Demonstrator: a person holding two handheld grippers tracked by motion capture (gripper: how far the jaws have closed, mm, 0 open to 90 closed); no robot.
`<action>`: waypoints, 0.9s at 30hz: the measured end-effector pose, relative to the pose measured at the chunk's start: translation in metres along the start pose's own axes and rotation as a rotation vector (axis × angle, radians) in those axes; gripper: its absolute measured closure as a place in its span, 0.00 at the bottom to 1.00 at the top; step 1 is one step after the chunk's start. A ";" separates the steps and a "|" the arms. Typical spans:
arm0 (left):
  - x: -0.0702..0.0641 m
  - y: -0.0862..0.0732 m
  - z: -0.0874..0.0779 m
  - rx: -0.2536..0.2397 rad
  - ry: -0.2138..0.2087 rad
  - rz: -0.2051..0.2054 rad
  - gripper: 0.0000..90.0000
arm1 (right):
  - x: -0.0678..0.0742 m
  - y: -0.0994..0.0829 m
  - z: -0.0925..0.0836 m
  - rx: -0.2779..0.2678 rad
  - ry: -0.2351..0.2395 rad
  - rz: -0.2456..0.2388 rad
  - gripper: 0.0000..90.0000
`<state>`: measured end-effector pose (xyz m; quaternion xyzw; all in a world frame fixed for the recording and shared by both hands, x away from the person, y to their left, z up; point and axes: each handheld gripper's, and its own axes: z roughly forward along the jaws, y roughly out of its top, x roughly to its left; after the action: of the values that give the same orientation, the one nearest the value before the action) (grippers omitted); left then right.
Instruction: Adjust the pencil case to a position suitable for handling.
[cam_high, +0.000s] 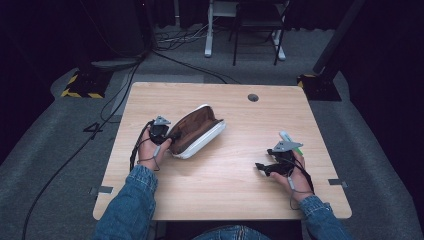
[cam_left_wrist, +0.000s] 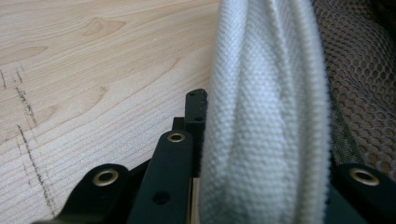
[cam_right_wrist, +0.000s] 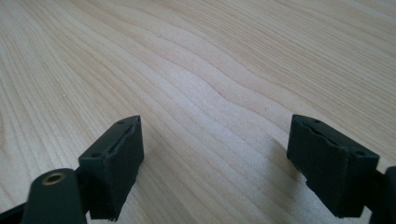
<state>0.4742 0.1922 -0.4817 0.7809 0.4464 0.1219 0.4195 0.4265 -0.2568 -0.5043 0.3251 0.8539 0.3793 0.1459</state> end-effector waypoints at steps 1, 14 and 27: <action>0.000 0.000 0.000 0.002 -0.007 -0.002 0.92 | 0.000 0.000 0.000 0.000 0.000 -0.001 0.21; 0.000 0.002 -0.001 0.003 -0.036 -0.026 0.93 | 0.000 -0.001 -0.001 -0.001 0.001 -0.001 0.21; -0.018 0.015 -0.020 -0.033 -0.075 0.003 0.94 | 0.001 -0.001 -0.001 0.000 0.001 -0.001 0.21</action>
<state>0.4616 0.1850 -0.4546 0.7785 0.4273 0.1005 0.4486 0.4249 -0.2576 -0.5042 0.3246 0.8540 0.3795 0.1457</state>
